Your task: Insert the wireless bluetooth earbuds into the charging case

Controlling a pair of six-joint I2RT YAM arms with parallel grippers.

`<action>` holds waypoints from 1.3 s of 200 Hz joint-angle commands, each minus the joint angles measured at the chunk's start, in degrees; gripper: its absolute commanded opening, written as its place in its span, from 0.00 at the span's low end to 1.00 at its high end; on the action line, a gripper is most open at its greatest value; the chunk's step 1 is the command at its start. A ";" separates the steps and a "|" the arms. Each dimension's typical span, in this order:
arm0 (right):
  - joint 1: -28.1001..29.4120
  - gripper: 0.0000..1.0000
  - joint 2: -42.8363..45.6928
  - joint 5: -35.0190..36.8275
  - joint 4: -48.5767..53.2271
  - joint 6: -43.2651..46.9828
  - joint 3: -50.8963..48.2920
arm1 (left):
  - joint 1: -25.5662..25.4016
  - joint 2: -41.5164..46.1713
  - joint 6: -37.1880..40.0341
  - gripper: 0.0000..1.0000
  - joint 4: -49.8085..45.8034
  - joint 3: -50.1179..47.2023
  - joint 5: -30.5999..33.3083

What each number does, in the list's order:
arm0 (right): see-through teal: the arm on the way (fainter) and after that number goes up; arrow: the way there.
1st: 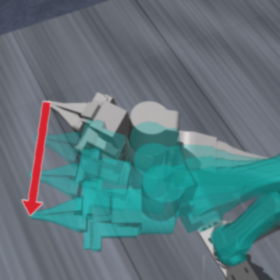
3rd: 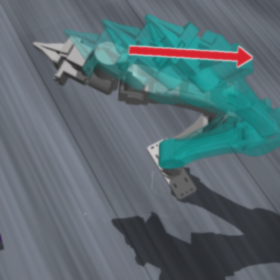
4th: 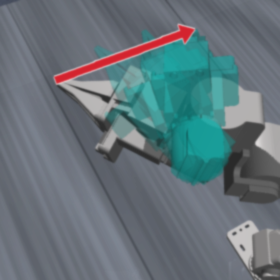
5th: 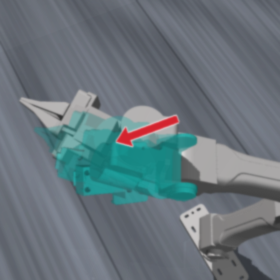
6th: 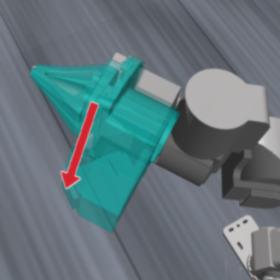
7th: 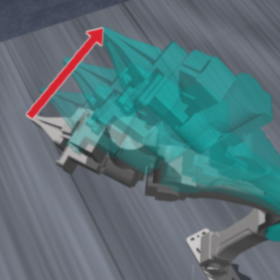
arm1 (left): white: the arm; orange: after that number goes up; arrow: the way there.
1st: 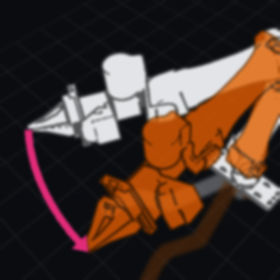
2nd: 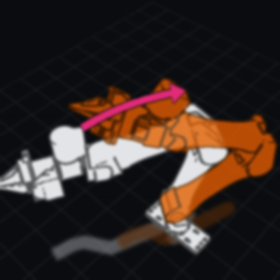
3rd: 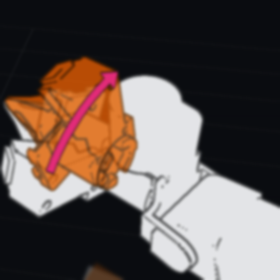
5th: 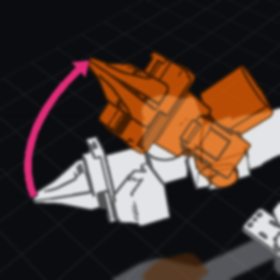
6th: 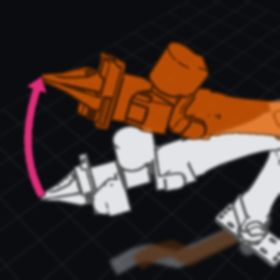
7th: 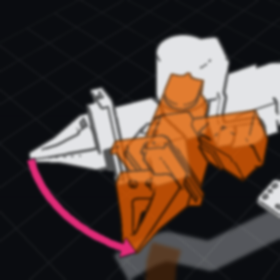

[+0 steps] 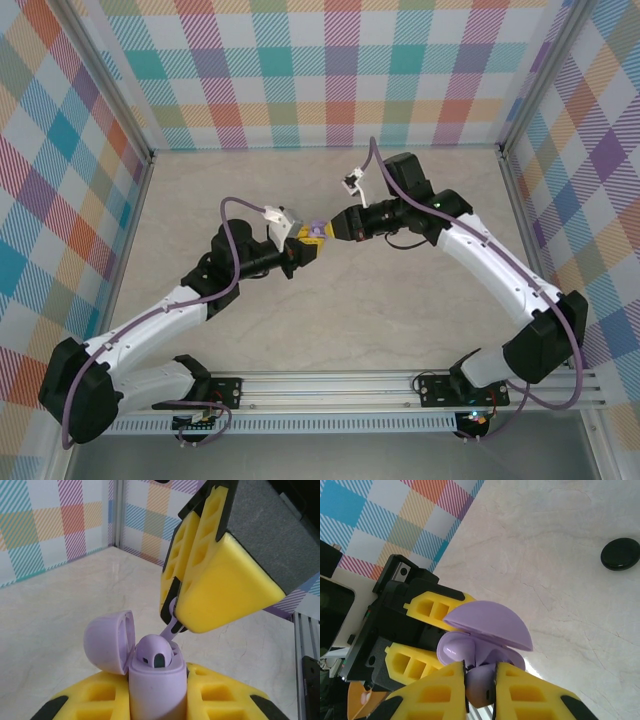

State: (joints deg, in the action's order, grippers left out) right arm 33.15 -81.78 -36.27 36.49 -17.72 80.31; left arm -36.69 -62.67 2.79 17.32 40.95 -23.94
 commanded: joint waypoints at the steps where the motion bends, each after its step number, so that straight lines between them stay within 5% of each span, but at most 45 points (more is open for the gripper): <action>1: -0.79 0.15 2.04 -3.78 2.80 -0.98 -0.73 | -0.49 2.70 1.62 0.18 6.85 -0.04 -0.23; 260: -4.94 0.13 9.30 -14.24 3.11 -1.49 1.10 | -0.05 3.45 15.19 0.08 1.07 3.44 -10.38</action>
State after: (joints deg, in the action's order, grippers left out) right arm 28.86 -74.35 -46.72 38.76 -20.29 80.25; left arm -36.71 -60.58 16.29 17.06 42.26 -30.46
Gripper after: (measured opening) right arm 0.137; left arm 0.220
